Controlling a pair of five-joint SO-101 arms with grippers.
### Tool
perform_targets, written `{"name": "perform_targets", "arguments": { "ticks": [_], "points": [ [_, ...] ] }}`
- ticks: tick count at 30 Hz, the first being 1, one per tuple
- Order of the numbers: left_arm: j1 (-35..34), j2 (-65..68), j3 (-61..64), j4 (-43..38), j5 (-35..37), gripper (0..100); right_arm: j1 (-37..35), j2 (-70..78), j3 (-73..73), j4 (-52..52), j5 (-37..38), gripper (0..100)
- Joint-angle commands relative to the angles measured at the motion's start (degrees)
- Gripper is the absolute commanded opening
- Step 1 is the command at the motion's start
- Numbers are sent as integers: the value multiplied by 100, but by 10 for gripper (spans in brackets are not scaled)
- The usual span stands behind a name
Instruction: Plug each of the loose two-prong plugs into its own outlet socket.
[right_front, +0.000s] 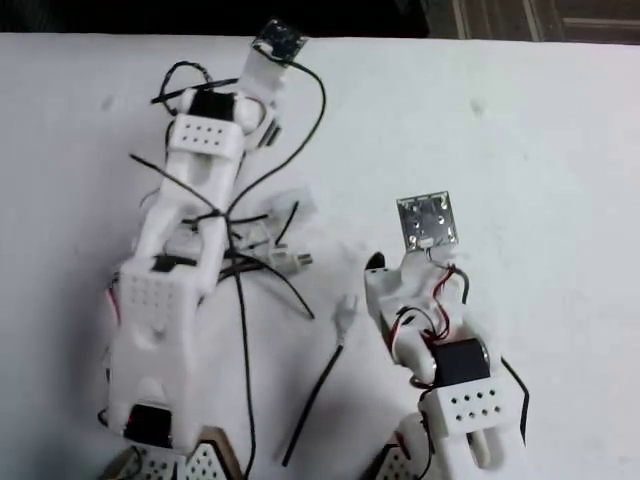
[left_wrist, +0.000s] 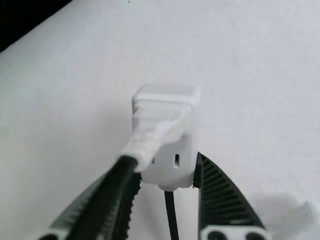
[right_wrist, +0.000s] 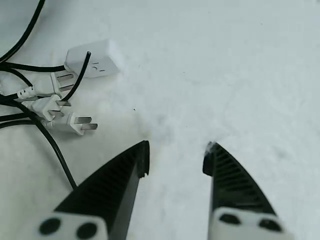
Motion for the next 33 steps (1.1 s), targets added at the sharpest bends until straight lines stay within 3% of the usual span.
{"name": "perform_targets", "arguments": {
  "ticks": [1, 8, 10, 24, 33],
  "points": [
    [-101, 752, -1697, -79, 70, 31, -40, -84, -53, -66, -35, 173],
    [-154, 1771, -3947, 1538, 70, 239, -40, -84, -44, -66, -35, 173],
    [-145, 1877, -4466, 1969, 35, 242, -40, -84, -44, -66, -35, 173],
    [-119, 787, -4413, 3613, 53, 241, -48, -84, 18, -57, -35, 173],
    [-391, 338, -4387, 3675, 70, 142, -48, -84, 18, -48, -9, 173]
  ]
}}
